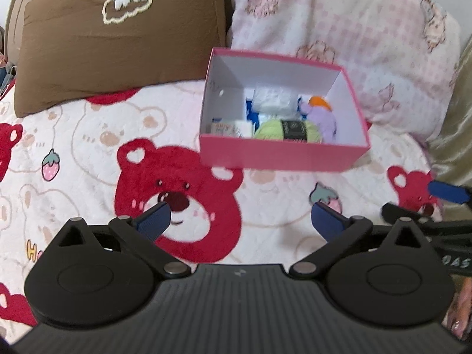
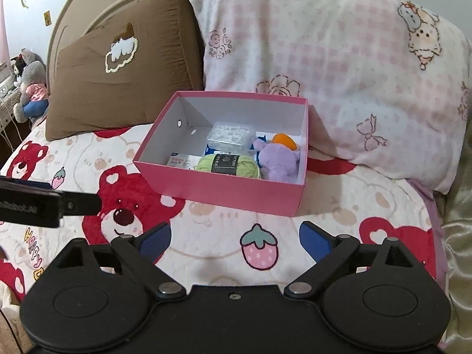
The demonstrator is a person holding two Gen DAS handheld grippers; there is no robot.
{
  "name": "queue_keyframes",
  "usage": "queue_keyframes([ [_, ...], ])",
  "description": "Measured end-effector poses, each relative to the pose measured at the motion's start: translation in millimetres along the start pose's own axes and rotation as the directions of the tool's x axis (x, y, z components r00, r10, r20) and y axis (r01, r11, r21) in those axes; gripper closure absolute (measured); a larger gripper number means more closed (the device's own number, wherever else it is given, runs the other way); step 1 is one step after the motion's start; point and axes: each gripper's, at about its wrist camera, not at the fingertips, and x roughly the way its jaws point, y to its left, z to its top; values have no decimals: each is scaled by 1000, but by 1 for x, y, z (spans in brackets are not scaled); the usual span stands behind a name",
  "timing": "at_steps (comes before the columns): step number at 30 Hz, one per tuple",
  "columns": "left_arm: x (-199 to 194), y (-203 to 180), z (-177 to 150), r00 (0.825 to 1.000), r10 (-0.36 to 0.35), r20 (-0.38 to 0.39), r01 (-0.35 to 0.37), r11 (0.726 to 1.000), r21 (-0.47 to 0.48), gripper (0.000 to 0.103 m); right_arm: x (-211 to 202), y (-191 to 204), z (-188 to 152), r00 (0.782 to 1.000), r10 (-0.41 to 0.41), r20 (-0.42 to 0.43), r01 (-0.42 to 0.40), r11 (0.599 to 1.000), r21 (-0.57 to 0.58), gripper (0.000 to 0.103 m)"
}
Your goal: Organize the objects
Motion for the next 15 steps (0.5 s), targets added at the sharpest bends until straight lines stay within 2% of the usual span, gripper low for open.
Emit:
queue_keyframes([
  [2, 4, 2, -1, 1000, 14, -27, -14, 1000, -3, 0, -1, 0, -2, 1000, -8, 1, 8, 1000, 11, 7],
  [7, 6, 7, -4, 998, 42, -38, -42, 999, -9, 0, 0, -2, -1, 999, -44, -22, 44, 999, 30, 7],
  [15, -5, 4, -6, 1000, 21, -19, -21, 1000, 2, 0, -2, -10, -8, 999, 14, -39, -10, 994, 108, 3],
])
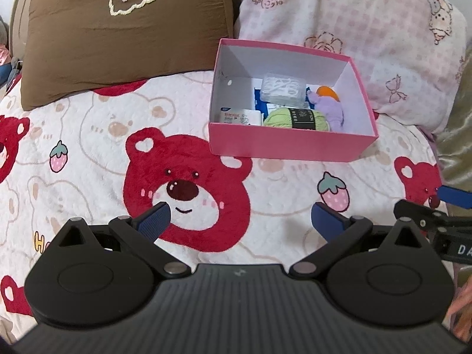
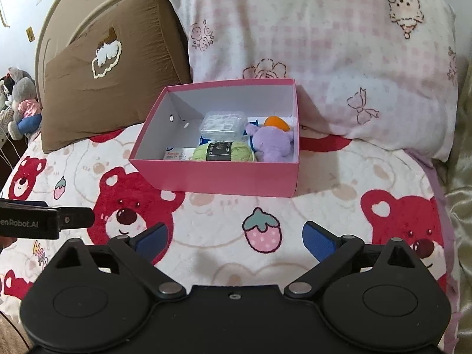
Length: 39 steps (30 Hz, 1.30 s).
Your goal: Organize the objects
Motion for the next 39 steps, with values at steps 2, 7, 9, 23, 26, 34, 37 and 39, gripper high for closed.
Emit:
queue_keyframes([
  [2, -3, -1, 0, 1000, -5, 3, 5, 1000, 0, 0, -2, -1, 0, 1000, 11, 10, -11, 1000, 3, 3],
  [7, -6, -6, -2, 1000, -2, 9, 2, 1000, 8, 0, -6, -4, 2, 1000, 4, 31, -5, 1000, 27, 3],
  [9, -6, -9, -3, 1000, -3, 7, 3, 1000, 13, 0, -6, -5, 1, 1000, 1, 30, -2, 999, 35, 2],
  [23, -6, -18, -6, 1000, 6, 7, -6, 999, 38, 0, 13, -7, -12, 995, 2, -97, 3, 998, 56, 0],
  [26, -6, -18, -6, 1000, 5, 6, -5, 999, 36, 0, 16, -6, -17, 993, -1, -116, 7, 998, 56, 0],
  [34, -5, -20, -8, 1000, 14, -1, -14, 999, 43, 0, 10, 3, -17, 994, -50, -93, 51, 999, 3, 0],
  [37, -3, -19, -9, 1000, 21, -12, -20, 999, 46, 0, 7, 5, -17, 995, -49, -85, 48, 999, -6, 0],
  [39, -2, -19, -9, 1000, 22, -18, -21, 999, 43, 0, 5, 5, -16, 996, -40, -80, 40, 999, -5, 0],
])
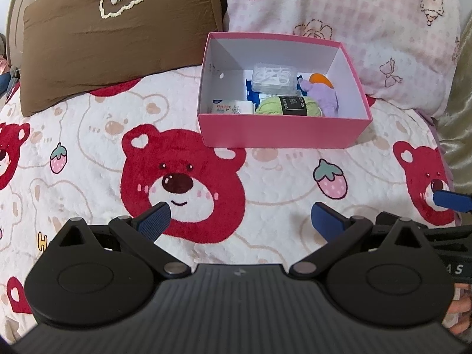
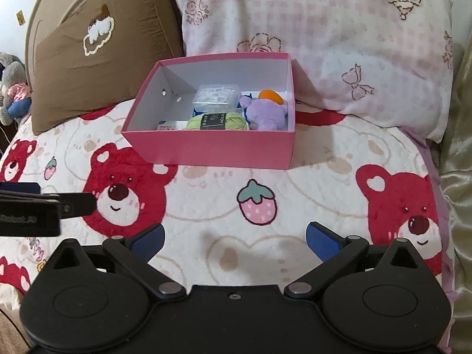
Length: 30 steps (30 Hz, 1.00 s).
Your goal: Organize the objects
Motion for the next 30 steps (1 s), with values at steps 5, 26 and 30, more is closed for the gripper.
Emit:
queue_keyframes([
  [5, 0, 0, 0, 1000, -1, -1, 1, 1000, 1, 0, -6, 2, 1, 999, -17, 33, 18, 1000, -10, 0],
  [26, 5, 1, -1, 998, 43, -34, -42, 999, 11, 0, -4, 5, -4, 995, -84, 60, 85, 996, -26, 0],
  [30, 5, 2, -2, 998, 49, -41, -49, 999, 10, 0, -8, 4, -5, 993, -95, 67, 96, 995, -23, 0],
])
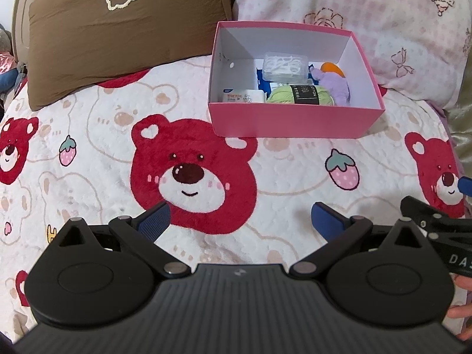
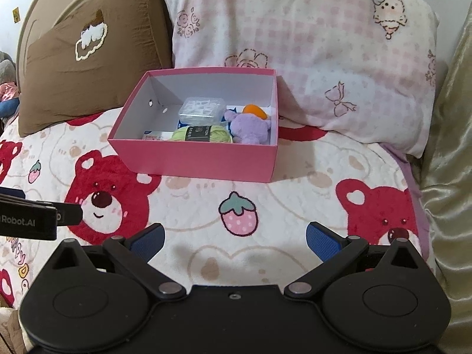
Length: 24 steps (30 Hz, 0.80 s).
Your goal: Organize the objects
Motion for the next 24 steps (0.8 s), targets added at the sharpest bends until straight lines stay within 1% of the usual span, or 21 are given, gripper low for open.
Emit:
queue_keyframes([
  [6, -1, 4, 0, 1000, -3, -12, 3, 1000, -3, 0, -4, 1, 2, 1000, -3, -9, 3, 1000, -11, 0],
  [12, -2, 8, 0, 1000, 5, -18, -5, 1000, -15, 0, -8, 0, 5, 1000, 22, -10, -22, 1000, 4, 0],
  [24, -8, 8, -1, 1000, 9, -4, -9, 1000, -3, 0, -10, 0, 0, 1000, 15, -16, -15, 1000, 3, 0],
])
